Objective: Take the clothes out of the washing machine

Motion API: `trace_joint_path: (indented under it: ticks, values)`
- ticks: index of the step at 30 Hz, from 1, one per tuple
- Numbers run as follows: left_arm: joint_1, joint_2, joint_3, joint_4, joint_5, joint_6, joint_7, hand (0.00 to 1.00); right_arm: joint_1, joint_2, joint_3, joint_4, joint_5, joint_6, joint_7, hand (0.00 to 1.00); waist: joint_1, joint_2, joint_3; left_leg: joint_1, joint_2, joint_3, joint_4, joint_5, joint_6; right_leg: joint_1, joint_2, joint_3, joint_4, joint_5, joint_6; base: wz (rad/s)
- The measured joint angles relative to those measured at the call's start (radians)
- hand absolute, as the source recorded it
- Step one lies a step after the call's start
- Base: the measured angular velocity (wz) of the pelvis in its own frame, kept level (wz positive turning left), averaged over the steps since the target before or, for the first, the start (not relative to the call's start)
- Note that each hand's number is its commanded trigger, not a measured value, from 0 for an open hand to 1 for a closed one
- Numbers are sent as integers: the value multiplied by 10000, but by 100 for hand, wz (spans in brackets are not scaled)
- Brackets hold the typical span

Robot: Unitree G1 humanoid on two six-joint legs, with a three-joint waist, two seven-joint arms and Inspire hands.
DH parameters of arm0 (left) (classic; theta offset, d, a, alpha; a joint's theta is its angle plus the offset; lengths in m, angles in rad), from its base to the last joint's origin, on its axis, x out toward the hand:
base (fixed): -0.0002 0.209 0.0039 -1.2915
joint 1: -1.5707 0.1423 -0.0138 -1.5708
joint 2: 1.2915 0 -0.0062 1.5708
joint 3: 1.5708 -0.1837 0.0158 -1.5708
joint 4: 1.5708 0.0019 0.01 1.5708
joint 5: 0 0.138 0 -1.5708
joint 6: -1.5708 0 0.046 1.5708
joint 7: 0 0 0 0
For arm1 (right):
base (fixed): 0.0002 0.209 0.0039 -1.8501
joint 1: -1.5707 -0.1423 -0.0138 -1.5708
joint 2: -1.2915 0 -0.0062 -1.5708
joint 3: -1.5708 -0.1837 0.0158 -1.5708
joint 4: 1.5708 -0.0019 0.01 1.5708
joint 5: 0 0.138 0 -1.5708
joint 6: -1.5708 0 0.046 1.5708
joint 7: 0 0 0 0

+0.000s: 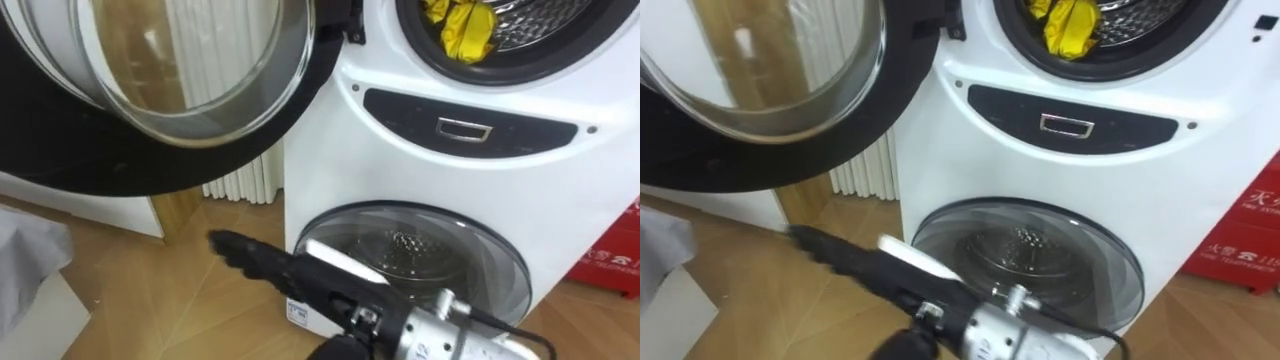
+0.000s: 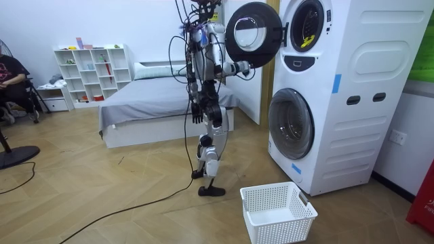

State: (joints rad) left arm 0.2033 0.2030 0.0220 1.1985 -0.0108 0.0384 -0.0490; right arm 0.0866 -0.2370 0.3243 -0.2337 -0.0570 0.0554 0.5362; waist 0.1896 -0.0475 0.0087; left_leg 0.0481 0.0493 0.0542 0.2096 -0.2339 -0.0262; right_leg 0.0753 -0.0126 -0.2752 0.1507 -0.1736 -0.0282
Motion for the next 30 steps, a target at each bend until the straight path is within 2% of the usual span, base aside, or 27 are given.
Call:
trace_joint_path:
  ticks: [1, 3, 4, 5, 9, 10, 11, 13, 15, 21, 24, 27, 30]
  values:
    - [72, 0, 68, 0, 4, 10, 15, 0, 270, -73, -218, 196, -527, 10, -232, 0, -157, -23, -21, 6, -16, -5, -5, 0, 1, 14, -15, -6, 1, -1, 11, 4]
    - [76, -3, 152, 16, 16, 61, 52, 0, 612, -119, -876, 537, -1018, 12, -763, 0, -577, 40, 14, 100, -36, -20, -2, 0, 1, 121, -24, 35, 2, 16, 40, 9]
    - [69, -4, 153, 12, 17, 60, 79, 0, 680, -154, -1060, 545, -1076, 13, -928, 0, -652, 56, 9, 106, -40, -18, -7, 0, 1, 133, -23, 35, 5, 18, 44, 3]
    - [67, -6, 158, 25, 30, 56, 171, 0, 715, -191, -1431, 527, -1248, 11, -1207, 0, -828, 54, -28, 170, -41, 10, -63, 1, 2, 147, -23, 74, 19, 19, 47, -7]
    - [16, -33, 392, 133, 1, 46, 379, 0, 400, -216, -2627, 434, -2186, 5, -2017, 0, -1279, 98, -12, 500, -23, 231, -245, 23, 39, 275, -8, 325, 29, 19, 47, -18]
    - [-14, -85, 460, 121, 1, 52, 424, 0, 267, -218, -3026, 325, -2559, 7, -2300, 0, -1368, 79, -37, 534, -21, 325, -244, 23, 39, 274, -7, 413, 29, 17, 49, -27]
    - [-70, -140, 540, 122, -22, 53, 459, 0, 150, -229, -3377, 132, -2744, 7, -2614, 0, -1440, 48, -27, 561, -16, 432, -246, 23, 39, 248, 4, 530, 29, 18, 51, -24]
    - [-100, -112, 535, 127, -217, 65, 583, 0, 7, -255, -3651, -248, -2967, 8, -3013, 0, -1638, -18, -59, 599, -13, 499, -260, 23, 39, 259, 2, 582, 29, 18, 53, -15]
    - [-155, -89, 516, 118, -293, 64, 697, 0, -23, -385, -3741, -825, -3409, 9, -3352, 0, -1683, -114, -70, 671, -16, 542, -283, 23, 39, 271, 16, 698, 25, 18, 59, -12]
    - [-162, -46, 553, 60, -295, 64, 898, 0, -674, -414, -3784, -1181, -3730, 101, -3920, 0, -1657, -299, -105, 694, -31, 546, -287, 23, 39, 225, 74, 782, 31, 31, 81, -3]
    - [-100, -33, 681, 33, -293, 79, 873, 0, -1574, -422, -3787, -1404, -3746, 347, -4037, 0, -1554, -362, -104, 689, -21, 527, -288, 23, 39, 211, 87, 767, 43, 31, 80, 0]
    - [-129, 3, 748, 42, -290, 151, 861, 0, -2298, -428, -3755, -1541, -3904, 345, -4183, 0, -1536, -435, -99, 701, 19, 507, -266, 23, 38, 250, 121, 728, 40, 35, 71, 5]
    - [-123, 36, 772, 125, -320, 215, 881, 0, -2632, -429, -3579, -1680, -4358, 347, -4319, 0, -1408, -488, -66, 788, 66, 482, -261, 21, 35, 330, 163, 752, 64, 39, 63, 0]
